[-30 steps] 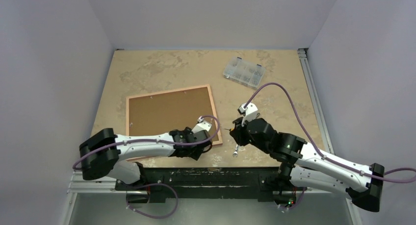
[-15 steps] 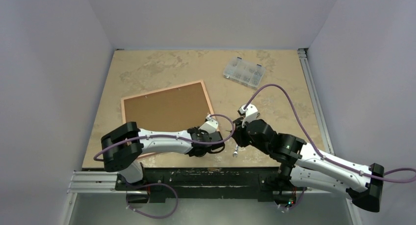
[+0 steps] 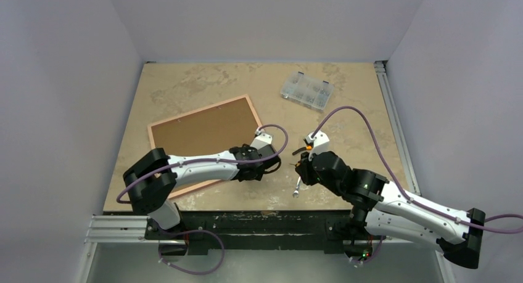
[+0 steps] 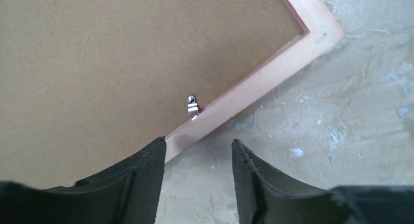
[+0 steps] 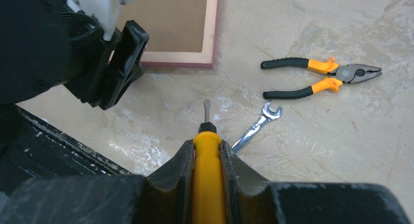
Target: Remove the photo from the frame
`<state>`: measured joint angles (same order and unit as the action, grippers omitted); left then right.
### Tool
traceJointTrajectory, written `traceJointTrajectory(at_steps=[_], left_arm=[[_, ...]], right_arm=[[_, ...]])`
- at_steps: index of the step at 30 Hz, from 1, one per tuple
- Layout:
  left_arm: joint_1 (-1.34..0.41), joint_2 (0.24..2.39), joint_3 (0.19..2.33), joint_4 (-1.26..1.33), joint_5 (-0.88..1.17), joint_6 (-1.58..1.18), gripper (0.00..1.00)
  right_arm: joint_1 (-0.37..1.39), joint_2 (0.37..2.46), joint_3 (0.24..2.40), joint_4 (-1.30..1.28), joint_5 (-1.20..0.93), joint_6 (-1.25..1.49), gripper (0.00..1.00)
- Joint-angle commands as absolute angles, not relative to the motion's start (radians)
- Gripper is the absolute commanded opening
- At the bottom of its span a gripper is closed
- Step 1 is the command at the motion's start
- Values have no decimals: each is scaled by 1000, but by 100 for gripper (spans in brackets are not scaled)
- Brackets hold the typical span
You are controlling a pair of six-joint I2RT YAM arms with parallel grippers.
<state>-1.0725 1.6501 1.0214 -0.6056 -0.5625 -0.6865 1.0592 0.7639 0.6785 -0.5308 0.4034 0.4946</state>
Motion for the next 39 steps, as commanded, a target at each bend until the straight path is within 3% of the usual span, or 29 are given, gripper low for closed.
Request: traceJointTrajectory(at_steps=[1,13,23,28,32,39], left_arm=[[-1077,1552,948,-528,-508,-625,53],[-1034,1597,874,-533,-555,-657,55],[-1021,1685,929,-558,-599,-712,29],[-979,1726,982,-559,-524,-775,6],[-951,1740,1031,-538,-440,-853,0],[-871,1759,1088,-443,-278,-998,0]], right_arm=[[1057,740,697,-525,447,503,0],[1057,770,692,-489,408,501,0],[1058,767,675,-483,413,508,0],[1057,780,682,-491,419,512,0],[1057,786,697,-502,448,515,0],[1025,858,750,-530,459,536,0]])
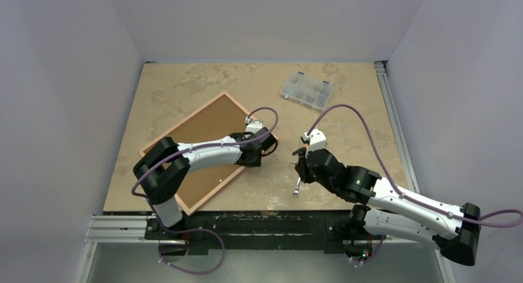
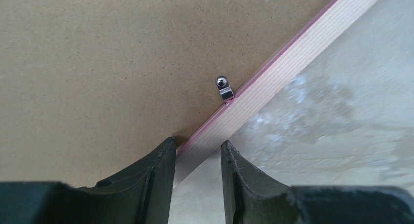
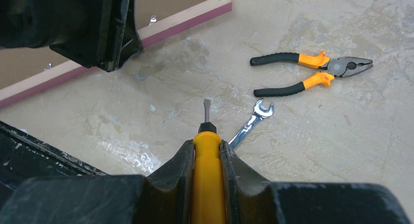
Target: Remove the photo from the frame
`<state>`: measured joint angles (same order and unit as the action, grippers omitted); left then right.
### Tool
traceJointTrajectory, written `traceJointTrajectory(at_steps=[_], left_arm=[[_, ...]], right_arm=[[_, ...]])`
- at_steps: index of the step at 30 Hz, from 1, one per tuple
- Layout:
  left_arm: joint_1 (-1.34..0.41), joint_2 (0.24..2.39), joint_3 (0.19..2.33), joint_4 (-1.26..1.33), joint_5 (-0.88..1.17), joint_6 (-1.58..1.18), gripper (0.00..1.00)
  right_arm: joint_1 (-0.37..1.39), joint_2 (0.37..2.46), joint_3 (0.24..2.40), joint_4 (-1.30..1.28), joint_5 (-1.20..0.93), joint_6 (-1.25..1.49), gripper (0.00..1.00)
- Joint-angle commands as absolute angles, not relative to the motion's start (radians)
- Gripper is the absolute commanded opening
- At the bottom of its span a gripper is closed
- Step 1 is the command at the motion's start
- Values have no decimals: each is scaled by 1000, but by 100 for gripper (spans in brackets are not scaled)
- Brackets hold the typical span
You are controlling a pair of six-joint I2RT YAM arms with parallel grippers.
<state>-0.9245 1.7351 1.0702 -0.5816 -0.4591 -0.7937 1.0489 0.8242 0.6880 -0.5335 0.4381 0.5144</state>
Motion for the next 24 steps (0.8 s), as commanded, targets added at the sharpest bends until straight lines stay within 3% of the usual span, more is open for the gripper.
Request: traceJointTrajectory(at_steps=[1,14,20,24], left_arm=[[-856,1761,1093,-434,-264,-1015,0],[-703,1780,1196,-330,-16,-960,2],[-686,1523,1061,-344,26,-871,43],[-693,1360,947,-411,17,-754,54]], right_arm=[[1011,868,755,-525,443,533,0],[791,1194,998,-508,202,358,0],[725,1338,1139,-552,140,264,0],[724,1386,1172,-561,93,228,0]])
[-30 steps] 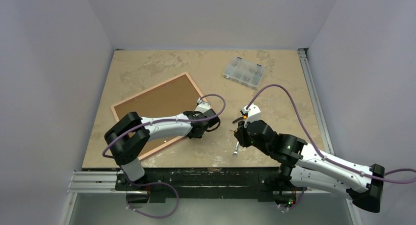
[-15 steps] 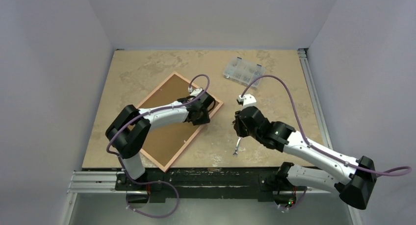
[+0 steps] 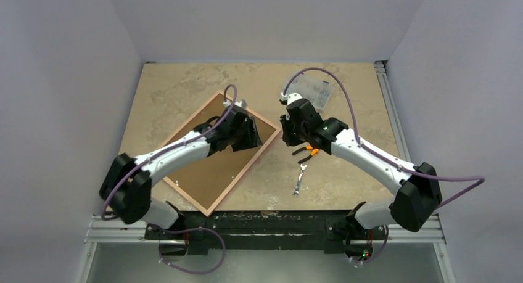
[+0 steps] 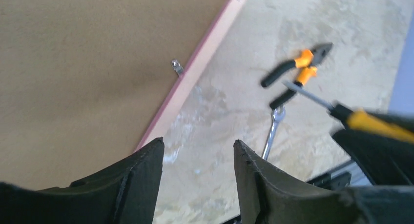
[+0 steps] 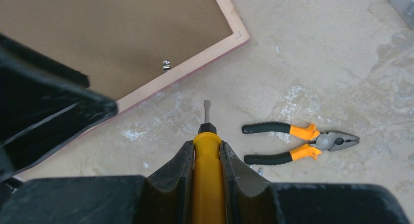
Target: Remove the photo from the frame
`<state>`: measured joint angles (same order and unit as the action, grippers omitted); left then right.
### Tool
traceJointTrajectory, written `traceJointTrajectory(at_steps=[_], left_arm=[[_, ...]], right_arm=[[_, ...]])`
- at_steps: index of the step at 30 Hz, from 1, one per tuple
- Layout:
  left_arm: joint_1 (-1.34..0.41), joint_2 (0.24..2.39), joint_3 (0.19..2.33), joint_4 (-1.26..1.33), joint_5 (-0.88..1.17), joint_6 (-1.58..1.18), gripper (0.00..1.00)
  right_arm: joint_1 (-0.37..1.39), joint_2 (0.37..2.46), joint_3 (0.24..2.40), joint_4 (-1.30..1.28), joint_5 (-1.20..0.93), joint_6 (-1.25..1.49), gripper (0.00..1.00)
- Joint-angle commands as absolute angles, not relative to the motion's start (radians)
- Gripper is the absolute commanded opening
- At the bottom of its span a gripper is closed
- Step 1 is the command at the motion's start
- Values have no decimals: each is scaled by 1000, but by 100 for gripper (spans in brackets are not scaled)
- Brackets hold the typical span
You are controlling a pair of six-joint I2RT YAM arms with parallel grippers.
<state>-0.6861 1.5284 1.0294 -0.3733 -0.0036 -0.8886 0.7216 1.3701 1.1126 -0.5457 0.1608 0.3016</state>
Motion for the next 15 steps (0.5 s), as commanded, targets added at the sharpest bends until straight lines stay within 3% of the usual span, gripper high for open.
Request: traceJointTrajectory(at_steps=[1,7,15], left_arm=[[-702,1310,921,-434,6,-730,54],[-866,1138,784,-605,-251,-712,55],[-1102,1262,799,-774,-550,-810,55]], right_arm=[[724,1402,1173,-557,71,219,0],[724,1507,1270,-605,3,149,0],[724,1507,1300,-610,-20,124,0]])
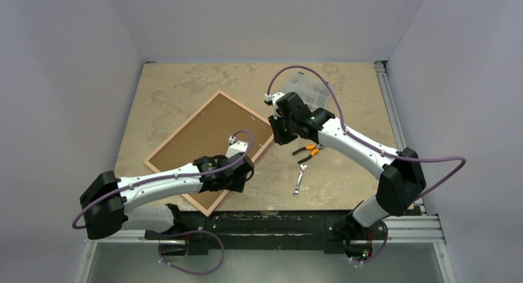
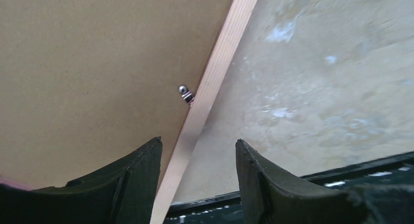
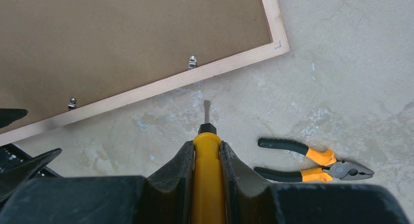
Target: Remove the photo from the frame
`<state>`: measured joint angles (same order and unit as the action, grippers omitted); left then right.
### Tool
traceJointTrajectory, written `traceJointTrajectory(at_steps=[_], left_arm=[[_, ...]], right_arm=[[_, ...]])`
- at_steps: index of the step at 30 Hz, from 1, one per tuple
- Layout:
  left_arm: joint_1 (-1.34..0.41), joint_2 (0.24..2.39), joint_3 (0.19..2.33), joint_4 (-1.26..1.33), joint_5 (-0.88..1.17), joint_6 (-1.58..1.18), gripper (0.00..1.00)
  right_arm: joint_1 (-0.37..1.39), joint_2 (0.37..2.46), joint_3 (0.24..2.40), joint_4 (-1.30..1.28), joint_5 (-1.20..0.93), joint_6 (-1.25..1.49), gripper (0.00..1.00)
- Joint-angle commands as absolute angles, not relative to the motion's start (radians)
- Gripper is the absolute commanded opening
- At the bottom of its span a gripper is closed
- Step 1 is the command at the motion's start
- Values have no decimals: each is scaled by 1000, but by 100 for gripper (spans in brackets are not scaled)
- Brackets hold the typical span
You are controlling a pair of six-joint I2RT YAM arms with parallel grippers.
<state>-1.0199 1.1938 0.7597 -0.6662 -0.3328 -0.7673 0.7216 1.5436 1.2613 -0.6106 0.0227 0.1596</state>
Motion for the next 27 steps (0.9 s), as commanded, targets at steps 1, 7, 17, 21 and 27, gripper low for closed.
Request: traceJointTrajectory(at_steps=[1,7,17,21,27], left_arm=[[-1121,1287,812,-795,-573,-824,55],[-1148,1346,784,-780,-573,-870,53],[-1154,1471,774,-688,-524,-889,31],[-1154,1510,778,-667,-525,-897,23],[-1124,1520,771,-544,-454,-914,1]], right_arm=[[724,1502,1292,-604,-22,124,0],[724,1448,1220,-565,-13,136,0],[723,1441,1180,-528,-3,126,0],[712,1432,1174,-496,47,116,0],[624,1502,1261,-509,3,44,0]])
